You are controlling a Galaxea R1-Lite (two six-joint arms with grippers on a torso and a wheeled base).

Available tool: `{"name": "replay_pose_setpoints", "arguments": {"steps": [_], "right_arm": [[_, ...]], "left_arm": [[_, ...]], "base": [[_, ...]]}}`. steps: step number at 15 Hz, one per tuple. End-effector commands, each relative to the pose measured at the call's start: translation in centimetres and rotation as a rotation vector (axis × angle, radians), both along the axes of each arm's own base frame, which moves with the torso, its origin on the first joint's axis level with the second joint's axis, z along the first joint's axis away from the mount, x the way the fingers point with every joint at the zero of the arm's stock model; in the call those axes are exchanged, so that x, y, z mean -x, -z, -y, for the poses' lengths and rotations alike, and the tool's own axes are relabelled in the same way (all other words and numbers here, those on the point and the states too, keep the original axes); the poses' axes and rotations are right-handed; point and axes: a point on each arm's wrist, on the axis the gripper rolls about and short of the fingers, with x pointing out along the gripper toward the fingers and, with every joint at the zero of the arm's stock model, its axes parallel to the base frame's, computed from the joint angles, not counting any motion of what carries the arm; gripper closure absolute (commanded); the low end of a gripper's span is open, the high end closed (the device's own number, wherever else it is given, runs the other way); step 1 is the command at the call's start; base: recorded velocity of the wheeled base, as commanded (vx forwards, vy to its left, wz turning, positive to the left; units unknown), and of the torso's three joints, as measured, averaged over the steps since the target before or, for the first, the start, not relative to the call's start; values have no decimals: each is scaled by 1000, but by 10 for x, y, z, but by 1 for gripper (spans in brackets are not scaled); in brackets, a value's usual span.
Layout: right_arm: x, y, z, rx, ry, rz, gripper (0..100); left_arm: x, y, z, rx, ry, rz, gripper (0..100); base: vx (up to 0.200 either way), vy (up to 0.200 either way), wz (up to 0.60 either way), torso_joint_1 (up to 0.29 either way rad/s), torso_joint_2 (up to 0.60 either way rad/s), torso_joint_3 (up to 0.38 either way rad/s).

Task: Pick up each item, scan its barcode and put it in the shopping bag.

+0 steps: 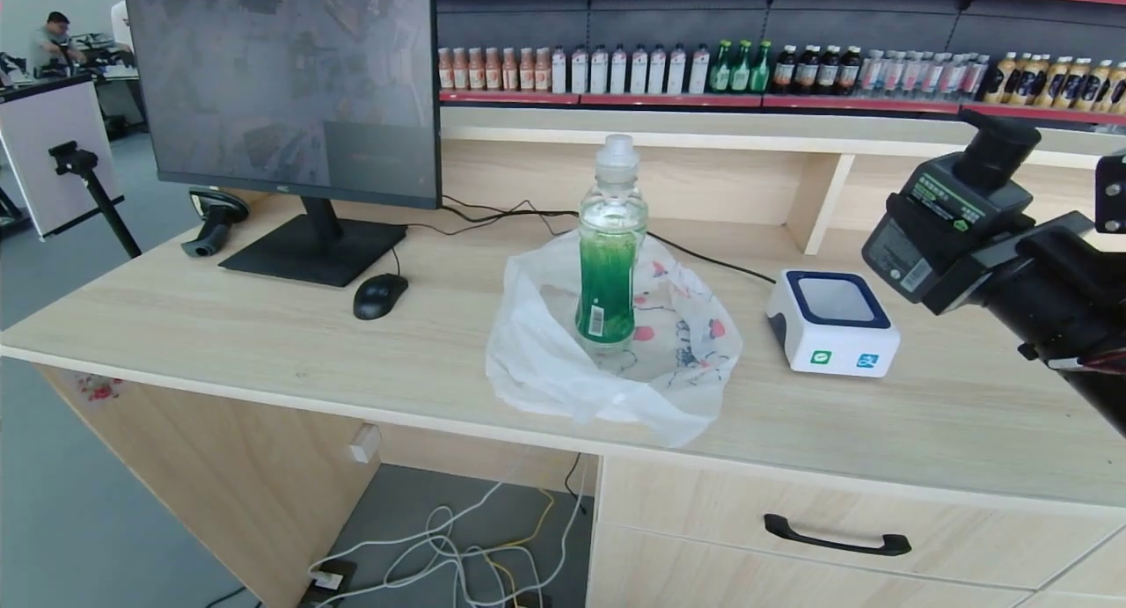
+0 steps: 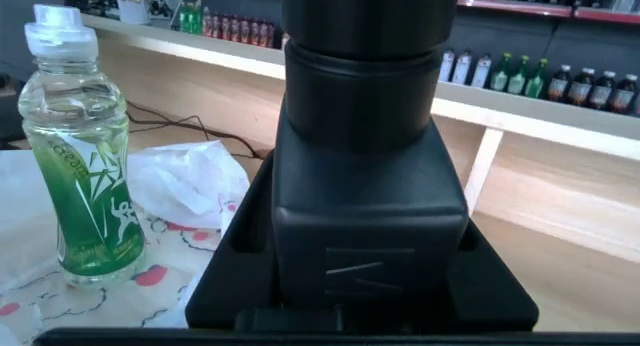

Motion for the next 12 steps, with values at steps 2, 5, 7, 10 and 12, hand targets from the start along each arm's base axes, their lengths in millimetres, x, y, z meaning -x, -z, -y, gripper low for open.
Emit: {"name": "replay_pose_setpoints", "arguments": {"steps": [2,5,7,10,12], "right_arm": [[-22,7,-1,107,-41,27,100],[-43,19,1,309,-173,146,100],[-47,29,-1,490,-236,232,100],[-50,36,0,579,-193,267,100],[-54,37,11,637,-134,290,100]], "left_arm": [[0,0,0,0,-1,1,0],[0,0,0,0,-1,1,0],[0,0,0,0,-1,1,0],[0,0,0,0,-1,2,0],[0,0,0,0,-1,2,0]], "base": [[0,0,0,0,0,0],[0,0,0,0,0,0],[0,0,0,0,0,0],[0,0,0,0,0,0],[0,0,0,0,0,0]]}}
